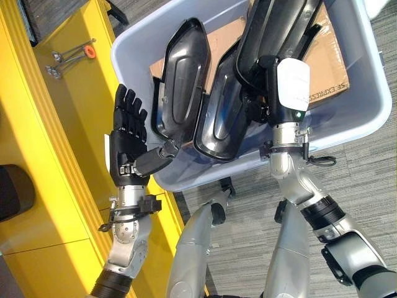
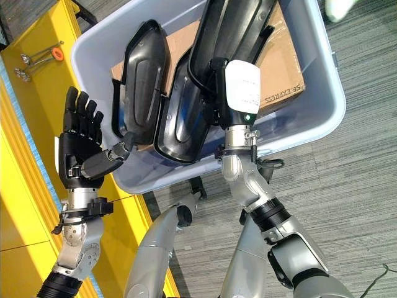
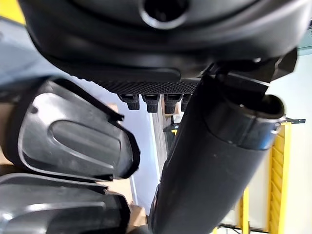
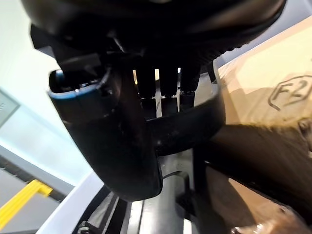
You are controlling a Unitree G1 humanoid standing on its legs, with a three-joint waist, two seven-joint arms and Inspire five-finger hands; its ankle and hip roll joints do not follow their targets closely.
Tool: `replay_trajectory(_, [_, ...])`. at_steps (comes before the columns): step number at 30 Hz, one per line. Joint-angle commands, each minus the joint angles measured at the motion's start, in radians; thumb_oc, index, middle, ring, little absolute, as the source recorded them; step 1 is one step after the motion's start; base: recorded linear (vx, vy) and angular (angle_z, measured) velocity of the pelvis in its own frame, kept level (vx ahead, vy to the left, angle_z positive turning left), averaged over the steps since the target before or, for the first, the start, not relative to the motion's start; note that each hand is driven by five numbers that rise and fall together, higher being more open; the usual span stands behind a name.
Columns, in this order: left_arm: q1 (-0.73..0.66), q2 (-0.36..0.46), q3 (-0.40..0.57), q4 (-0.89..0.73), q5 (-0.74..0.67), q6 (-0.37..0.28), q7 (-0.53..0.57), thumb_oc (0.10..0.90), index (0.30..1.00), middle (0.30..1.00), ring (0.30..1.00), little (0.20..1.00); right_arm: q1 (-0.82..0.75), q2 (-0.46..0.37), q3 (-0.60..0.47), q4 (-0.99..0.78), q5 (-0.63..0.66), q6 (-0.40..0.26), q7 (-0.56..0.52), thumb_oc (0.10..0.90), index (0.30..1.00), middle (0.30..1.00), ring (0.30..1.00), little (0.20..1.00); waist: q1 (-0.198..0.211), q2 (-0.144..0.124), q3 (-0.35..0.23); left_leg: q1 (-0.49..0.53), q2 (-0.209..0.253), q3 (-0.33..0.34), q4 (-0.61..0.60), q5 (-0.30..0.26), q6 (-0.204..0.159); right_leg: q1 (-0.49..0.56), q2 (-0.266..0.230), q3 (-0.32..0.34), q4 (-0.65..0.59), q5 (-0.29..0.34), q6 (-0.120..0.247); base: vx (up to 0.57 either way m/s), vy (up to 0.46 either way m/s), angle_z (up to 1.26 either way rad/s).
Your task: Move parts from the plastic box to the shelf.
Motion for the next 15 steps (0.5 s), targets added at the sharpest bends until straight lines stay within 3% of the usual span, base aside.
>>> replay_trajectory(1, [0.035,0.001,0.074,-0.123,0.001,-0.098,-0.005,0.900,1.000,1.000,1.000,1.000,0.049,-0.019,0.036,-0.160,0.076,-0.119,0.116,0.400,0.300,0.300,0.300,0.300,-0.008,0.137,-0.002,0.069,-0.068,-0.102,0.045,-0.162,-0.025,0.051,0.025,-0.092,0.017,-0.118,0.011,0.01,-0.100,-0.12])
replay_trajectory(5, [0.028,0.018,0.087,-0.171,0.018,-0.029,0.014,0.900,1.000,1.000,1.000,1.000,0.071,0.005,0.046,-0.304,0.082,-0.156,0.162,0.400,0.300,0.300,0.300,0.300,-0.010,0.095,-0.002,0.126,-0.064,-0.118,0.013,-0.158,-0.028,0.118,0.047,-0.107,0.000,-0.121,0.016,0.00,-0.129,-0.10])
replay_trajectory(6, [0.022,0.026,0.092,-0.194,0.023,0.000,0.028,0.900,1.000,1.000,1.000,1.000,0.081,0.022,0.047,-0.368,0.081,-0.143,0.184,0.400,0.300,0.300,0.300,0.300,-0.012,0.072,-0.002,0.158,-0.057,-0.124,0.003,-0.161,-0.030,0.154,0.055,-0.115,-0.009,-0.123,0.020,-0.01,-0.205,-0.05])
replay_trajectory(8, [0.021,0.028,0.097,-0.206,0.026,0.015,0.032,0.900,1.000,1.000,1.000,1.000,0.088,0.030,0.048,-0.400,0.083,-0.133,0.193,0.400,0.300,0.300,0.300,0.300,-0.013,0.061,-0.002,0.176,-0.054,-0.127,-0.003,-0.163,-0.031,0.174,0.061,-0.119,-0.016,-0.125,0.023,0.00,-0.130,0.05])
replay_trajectory(10, [0.003,0.044,0.105,-0.234,0.042,0.063,0.041,0.900,1.000,1.000,1.000,1.000,0.089,0.051,0.055,-0.447,0.062,-0.134,0.172,0.400,0.300,0.300,0.300,0.300,-0.012,0.026,-0.002,0.237,-0.042,-0.137,-0.026,-0.168,-0.033,0.245,0.073,-0.134,-0.044,-0.129,0.028,0.00,-0.178,0.04])
replay_trajectory(15, [-0.028,0.060,0.124,-0.240,0.028,0.119,0.030,0.900,1.000,1.000,1.000,1.000,0.085,0.044,0.038,-0.492,0.070,-0.126,0.186,0.400,0.300,0.300,0.300,0.300,-0.002,-0.024,-0.002,0.361,-0.021,-0.159,-0.079,-0.165,-0.046,0.394,0.089,-0.166,-0.086,-0.153,0.032,0.02,-0.148,0.06])
